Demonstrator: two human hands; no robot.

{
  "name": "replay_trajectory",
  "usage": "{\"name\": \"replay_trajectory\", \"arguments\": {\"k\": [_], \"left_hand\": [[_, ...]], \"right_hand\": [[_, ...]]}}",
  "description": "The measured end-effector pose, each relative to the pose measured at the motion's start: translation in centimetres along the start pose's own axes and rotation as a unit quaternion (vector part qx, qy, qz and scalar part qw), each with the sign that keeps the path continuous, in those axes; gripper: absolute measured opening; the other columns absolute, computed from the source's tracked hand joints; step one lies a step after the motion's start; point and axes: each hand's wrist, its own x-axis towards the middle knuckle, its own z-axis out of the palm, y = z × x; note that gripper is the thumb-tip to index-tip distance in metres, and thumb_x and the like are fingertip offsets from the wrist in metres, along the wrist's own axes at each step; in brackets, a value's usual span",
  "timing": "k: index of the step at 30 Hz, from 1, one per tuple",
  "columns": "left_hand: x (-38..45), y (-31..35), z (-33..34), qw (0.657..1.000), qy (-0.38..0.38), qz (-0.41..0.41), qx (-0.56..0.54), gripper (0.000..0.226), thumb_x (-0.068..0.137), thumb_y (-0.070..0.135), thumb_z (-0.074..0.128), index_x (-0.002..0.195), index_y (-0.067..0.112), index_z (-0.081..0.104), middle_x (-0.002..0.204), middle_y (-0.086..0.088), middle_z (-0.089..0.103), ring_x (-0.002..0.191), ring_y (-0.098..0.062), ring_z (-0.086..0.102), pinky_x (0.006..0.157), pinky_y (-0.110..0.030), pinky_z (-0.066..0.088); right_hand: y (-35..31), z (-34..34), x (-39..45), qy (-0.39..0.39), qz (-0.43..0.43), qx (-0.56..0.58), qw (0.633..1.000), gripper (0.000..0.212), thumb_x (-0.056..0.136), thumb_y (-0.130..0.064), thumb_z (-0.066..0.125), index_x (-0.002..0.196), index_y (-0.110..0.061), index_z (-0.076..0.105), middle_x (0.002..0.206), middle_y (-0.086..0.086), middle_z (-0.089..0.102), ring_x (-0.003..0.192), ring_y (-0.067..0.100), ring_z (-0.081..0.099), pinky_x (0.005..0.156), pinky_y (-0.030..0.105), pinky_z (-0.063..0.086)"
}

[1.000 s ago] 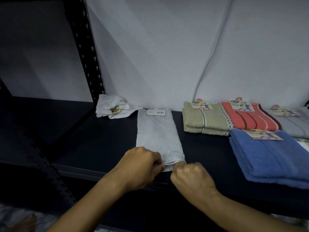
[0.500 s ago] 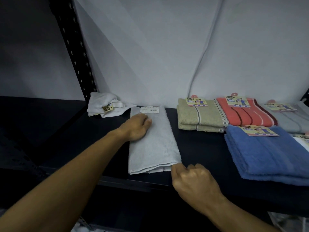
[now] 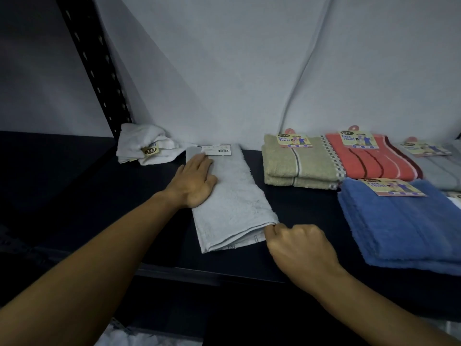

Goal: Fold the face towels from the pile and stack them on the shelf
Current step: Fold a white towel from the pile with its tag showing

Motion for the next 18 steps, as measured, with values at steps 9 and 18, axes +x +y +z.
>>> {"name": "replay_trajectory", "arguments": {"k": [9, 18], "left_hand": [[0.9, -0.5, -0.6, 0.996, -0.067, -0.047, 0.025, 0.081, 0.098, 0.066, 0.014, 0.158, 0.015, -0.004, 0.165, 0.001, -0.009, 0.151, -0.012, -0.011, 0.123, -0.045, -0.004], [1.4, -1.2, -0.6, 0.995, -0.07, -0.037, 0.053, 0.087, 0.095, 0.071, 0.016, 0.158, 0.016, -0.004, 0.166, 0.002, -0.007, 0.151, -0.012, -0.009, 0.123, -0.046, -0.003]], "right_hand": [[1.2, 0.4, -2.8, 0.059, -0.061, -0.053, 0.995, 0.04, 0.072, 0.004, 0.033, 0.066, -0.013, 0.069, 0.044, 0.0, 0.045, 0.028, 0.014, 0.035, 0.043, 0.023, 0.017], [1.3, 0.7, -3.6, 0.083, -0.082, -0.065, 0.991, 0.042, 0.069, 0.005, 0.03, 0.062, -0.007, 0.069, 0.041, -0.002, 0.041, 0.028, 0.012, 0.033, 0.042, 0.023, 0.016]]}}
